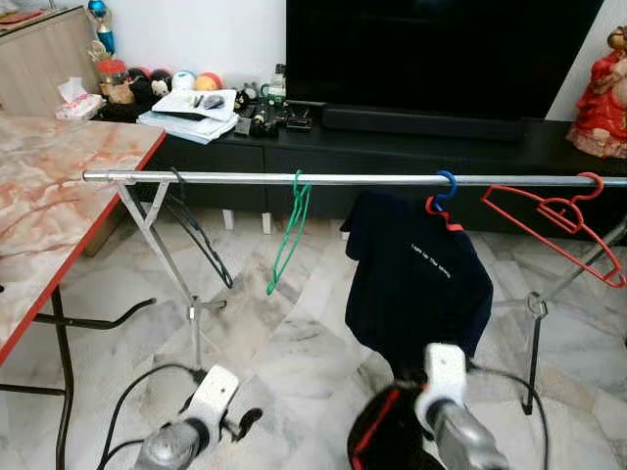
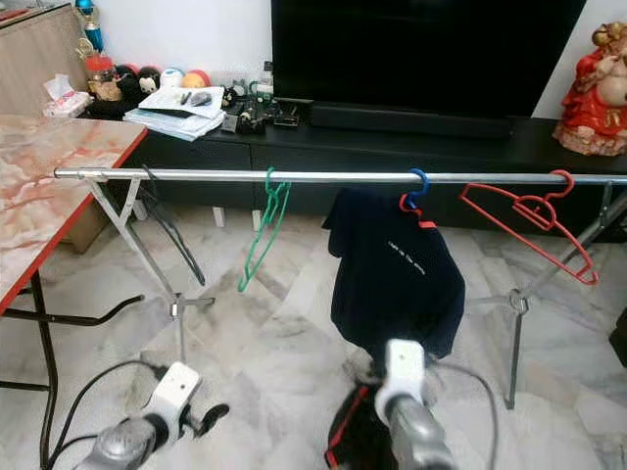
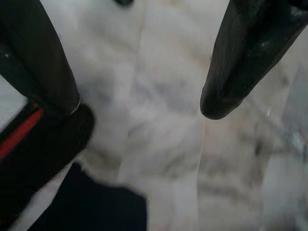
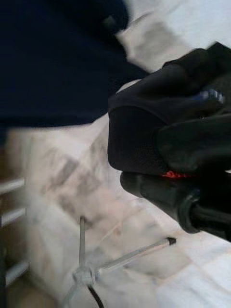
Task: Hang hanger
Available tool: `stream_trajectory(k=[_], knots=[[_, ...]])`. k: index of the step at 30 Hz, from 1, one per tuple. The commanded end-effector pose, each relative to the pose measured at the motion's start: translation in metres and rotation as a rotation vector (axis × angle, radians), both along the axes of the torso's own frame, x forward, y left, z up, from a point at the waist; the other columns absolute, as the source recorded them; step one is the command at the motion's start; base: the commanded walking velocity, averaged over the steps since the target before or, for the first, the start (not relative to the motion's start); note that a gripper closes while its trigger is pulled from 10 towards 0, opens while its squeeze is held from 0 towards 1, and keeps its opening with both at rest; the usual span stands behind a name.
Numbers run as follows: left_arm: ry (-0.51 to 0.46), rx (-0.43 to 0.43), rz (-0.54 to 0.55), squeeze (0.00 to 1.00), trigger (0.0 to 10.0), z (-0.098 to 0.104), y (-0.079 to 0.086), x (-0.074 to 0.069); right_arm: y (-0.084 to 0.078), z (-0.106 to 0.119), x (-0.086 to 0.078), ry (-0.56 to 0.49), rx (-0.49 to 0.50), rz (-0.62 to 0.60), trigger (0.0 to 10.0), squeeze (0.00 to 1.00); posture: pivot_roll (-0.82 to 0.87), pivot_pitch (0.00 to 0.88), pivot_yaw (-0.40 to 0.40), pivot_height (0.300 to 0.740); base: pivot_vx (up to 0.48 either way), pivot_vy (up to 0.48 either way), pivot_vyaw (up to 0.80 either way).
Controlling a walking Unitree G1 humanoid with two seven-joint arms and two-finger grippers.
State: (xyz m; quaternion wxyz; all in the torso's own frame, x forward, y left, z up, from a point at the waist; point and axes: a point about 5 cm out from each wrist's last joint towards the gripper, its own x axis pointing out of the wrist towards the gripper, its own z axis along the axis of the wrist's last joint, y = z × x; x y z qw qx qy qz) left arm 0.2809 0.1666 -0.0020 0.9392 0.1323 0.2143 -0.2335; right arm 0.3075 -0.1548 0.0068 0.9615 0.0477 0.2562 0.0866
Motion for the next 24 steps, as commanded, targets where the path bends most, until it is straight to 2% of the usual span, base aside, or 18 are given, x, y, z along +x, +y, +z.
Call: stream_trajectory(k=[1, 2, 6, 9, 13, 16, 17, 18, 19, 20, 21, 24], knots=[[-0.038, -0.025, -0.074, 0.0, 10.0, 0.009, -0.01, 0.006, 0.006, 0.011, 0.009, -0.032, -0.006, 0.049, 10.0, 0.0, 0.01, 0.06, -0.03, 0.721, 0.0, 0.0, 0.0], [-0.071, -0.035, -0.136, 0.0, 10.0, 0.017, -0.02, 0.011, 0.011, 0.019, 0.016, -0.06, 0.01, 0.073, 10.0, 0.0, 0.01, 0.063, -0.031, 0.721, 0.0, 0.0, 0.0], [-0.109, -0.03, -0.198, 0.0, 10.0, 0.027, -0.029, 0.017, 0.015, 0.031, 0.025, -0.087, 0.02, 0.097, 10.0, 0.0, 0.01, 0.067, -0.031, 0.721, 0.0, 0.0, 0.0], [-0.143, 0.035, -0.274, 0.0, 10.0, 0.032, -0.035, 0.02, 0.018, 0.041, 0.032, -0.1, 0.014, 0.13, 10.0, 0.0, 0.0, 0.069, -0.03, 0.721, 0.0, 0.0, 0.0], [-0.156, 0.043, -0.325, 0.0, 10.0, 0.036, -0.045, 0.023, 0.025, 0.064, 0.042, -0.132, 0.056, 0.189, 10.0, 0.0, -0.01, 0.072, -0.025, 0.721, 0.0, 0.0, 0.0], [-0.148, 0.088, -0.387, 0.0, 10.0, 0.035, -0.048, 0.022, 0.032, 0.08, 0.045, -0.154, 0.081, 0.252, 10.0, 0.0, -0.02, 0.074, -0.025, 0.721, 0.0, 0.0, 0.0], [-0.15, 0.091, -0.397, 0.22, 10.0, 0.036, -0.05, 0.022, 0.035, 0.086, 0.046, -0.161, 0.078, 0.276, 10.0, 0.0, -0.01, 0.074, -0.026, 0.721, 0.0, 0.0, 0.0], [-0.152, 0.09, -0.4, 0.22, 10.0, 0.037, -0.05, 0.023, 0.036, 0.088, 0.047, -0.163, 0.076, 0.283, 10.0, 0.0, -0.01, 0.075, -0.026, 0.721, 0.0, 0.0, 0.0], [-0.154, 0.087, -0.402, 0.75, 10.0, 0.038, -0.051, 0.024, 0.038, 0.092, 0.047, -0.168, 0.075, 0.292, 10.0, 0.0, -0.01, 0.075, -0.026, 0.721, 0.0, 0.0, 0.0], [-0.153, 0.083, -0.404, 1.0, 10.0, 0.038, -0.051, 0.024, 0.04, 0.095, 0.048, -0.173, 0.076, 0.298, 10.0, 0.0, -0.01, 0.076, -0.027, 0.721, 0.0, 0.0, 0.0], [-0.152, 0.08, -0.404, 1.0, 10.0, 0.039, -0.052, 0.024, 0.041, 0.097, 0.048, -0.176, 0.078, 0.3, 10.0, 0.0, -0.01, 0.076, -0.027, 0.721, 0.0, 0.0, 0.0], [-0.149, 0.079, -0.398, 1.0, 10.0, 0.041, -0.054, 0.028, 0.053, 0.12, 0.048, -0.193, 0.083, 0.329, 10.0, 0.0, -0.01, 0.076, -0.027, 0.721, 0.0, 0.0, 0.0]])
